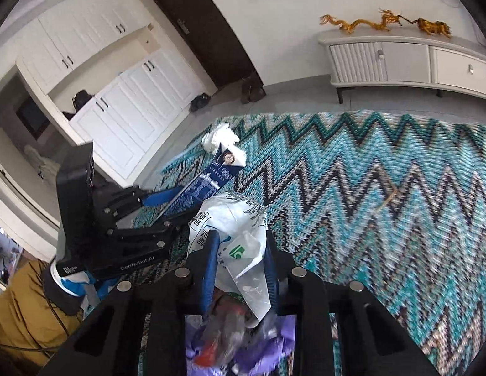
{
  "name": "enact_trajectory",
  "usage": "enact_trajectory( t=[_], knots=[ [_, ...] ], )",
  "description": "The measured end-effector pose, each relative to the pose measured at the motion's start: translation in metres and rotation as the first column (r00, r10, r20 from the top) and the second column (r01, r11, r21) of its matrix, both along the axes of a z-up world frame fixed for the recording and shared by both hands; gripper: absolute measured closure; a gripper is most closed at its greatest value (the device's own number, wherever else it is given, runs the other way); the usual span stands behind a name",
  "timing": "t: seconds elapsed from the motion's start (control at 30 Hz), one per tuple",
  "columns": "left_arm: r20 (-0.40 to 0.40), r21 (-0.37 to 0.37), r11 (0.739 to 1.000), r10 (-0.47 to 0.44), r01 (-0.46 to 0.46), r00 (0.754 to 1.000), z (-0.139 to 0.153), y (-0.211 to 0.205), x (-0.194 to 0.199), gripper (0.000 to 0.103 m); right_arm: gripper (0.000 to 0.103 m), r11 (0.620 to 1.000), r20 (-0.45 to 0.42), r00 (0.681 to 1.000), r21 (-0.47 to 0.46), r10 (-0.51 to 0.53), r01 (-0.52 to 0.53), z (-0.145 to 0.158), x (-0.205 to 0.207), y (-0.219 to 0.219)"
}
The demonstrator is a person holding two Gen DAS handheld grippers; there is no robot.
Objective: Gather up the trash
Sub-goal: 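Grasp the white milk carton with the left tool while the right tool grasps the white plastic bag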
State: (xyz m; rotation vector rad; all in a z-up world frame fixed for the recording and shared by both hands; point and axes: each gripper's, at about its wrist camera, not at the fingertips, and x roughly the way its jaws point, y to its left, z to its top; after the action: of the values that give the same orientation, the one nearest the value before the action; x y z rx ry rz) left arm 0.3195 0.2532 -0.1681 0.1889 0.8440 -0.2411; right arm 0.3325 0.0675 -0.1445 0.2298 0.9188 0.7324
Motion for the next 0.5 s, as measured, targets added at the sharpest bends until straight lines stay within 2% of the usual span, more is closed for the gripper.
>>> enact_trajectory(
  t=[0.23, 0.5],
  knots=[
    [0.041, -0.083, 0.996, 0.038, -0.035, 0.998, 0.028, 0.010, -0.040, 0.060, 0.077, 0.997, 0.056, 0.996, 0.040, -0.071, 0.069, 0.034, -0.033, -0.029],
    [0.113, -0.152, 0.988, 0.057, -0.040, 0.992, 0.072, 0.016, -0.103, 0.061, 0.078, 0.991, 0.124, 0.984, 0.057, -0.125, 0.118, 0.070, -0.091, -0.059]
  ],
)
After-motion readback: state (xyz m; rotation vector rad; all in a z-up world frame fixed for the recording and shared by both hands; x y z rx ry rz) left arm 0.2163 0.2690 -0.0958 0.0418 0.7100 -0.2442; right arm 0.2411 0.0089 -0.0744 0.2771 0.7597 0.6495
